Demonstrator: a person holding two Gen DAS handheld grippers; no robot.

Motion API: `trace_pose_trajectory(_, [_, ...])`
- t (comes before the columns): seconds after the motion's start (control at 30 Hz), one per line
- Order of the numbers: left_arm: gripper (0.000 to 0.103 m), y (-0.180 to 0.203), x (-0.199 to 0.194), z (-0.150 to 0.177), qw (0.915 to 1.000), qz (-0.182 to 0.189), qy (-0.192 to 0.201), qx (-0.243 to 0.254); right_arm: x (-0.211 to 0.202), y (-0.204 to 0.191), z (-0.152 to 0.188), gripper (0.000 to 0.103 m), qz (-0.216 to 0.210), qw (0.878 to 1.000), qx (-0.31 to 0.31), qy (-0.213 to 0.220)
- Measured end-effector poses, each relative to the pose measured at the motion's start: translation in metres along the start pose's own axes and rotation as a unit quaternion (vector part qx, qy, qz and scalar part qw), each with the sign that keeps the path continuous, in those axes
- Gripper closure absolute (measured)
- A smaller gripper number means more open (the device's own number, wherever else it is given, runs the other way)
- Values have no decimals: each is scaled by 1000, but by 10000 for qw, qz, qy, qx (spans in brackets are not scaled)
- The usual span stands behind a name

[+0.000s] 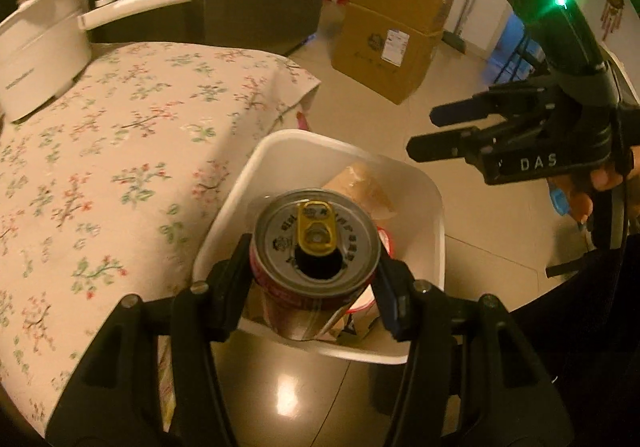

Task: Collect trash

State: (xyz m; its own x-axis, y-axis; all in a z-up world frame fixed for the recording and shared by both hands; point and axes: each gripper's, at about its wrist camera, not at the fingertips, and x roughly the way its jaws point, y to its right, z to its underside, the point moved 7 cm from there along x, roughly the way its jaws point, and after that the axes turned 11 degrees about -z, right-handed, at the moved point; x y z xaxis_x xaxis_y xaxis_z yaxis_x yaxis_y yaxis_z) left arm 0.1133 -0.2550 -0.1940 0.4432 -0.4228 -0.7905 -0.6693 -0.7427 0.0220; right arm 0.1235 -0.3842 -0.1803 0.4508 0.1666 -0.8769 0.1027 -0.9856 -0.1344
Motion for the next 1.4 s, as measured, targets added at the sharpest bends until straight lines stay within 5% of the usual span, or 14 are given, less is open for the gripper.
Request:
trace_pose_trajectory(0.1, [18,0,-1,-2,9997,-242,93,28,-1,3,1,43,-36,9999,95,12])
trace_pose_trajectory(0.3, [15,-15,-13,-3,9990,-382,104,-199,-5,0,-1,42,-30,9999,107,63])
trace_pose_trajectory(0.53, [1,-58,-63,2,9845,-1483,137,-922,-35,-30,-14,31,-242,9979,332,493])
trace_pose_trajectory(0.73, [1,-88,-126,19,9643,-2168,358,-1478,-78,-85,-13,17,-30,9938,117,1107])
trace_pose_trajectory(0.9, [0,-118,-177,36,9380,-2886,563,-1838,-102,-128,-7,0,308,9878,-179,1519])
trace_pose_trajectory(1.07, [0,-134,-211,44,9187,-3300,808,-2015,-122,-158,-7,0,611,9780,-471,1939])
trace_pose_trajectory(1.4, [0,-131,-220,46,9164,-3317,1022,-1993,-117,-169,-12,0,567,9755,-382,2092])
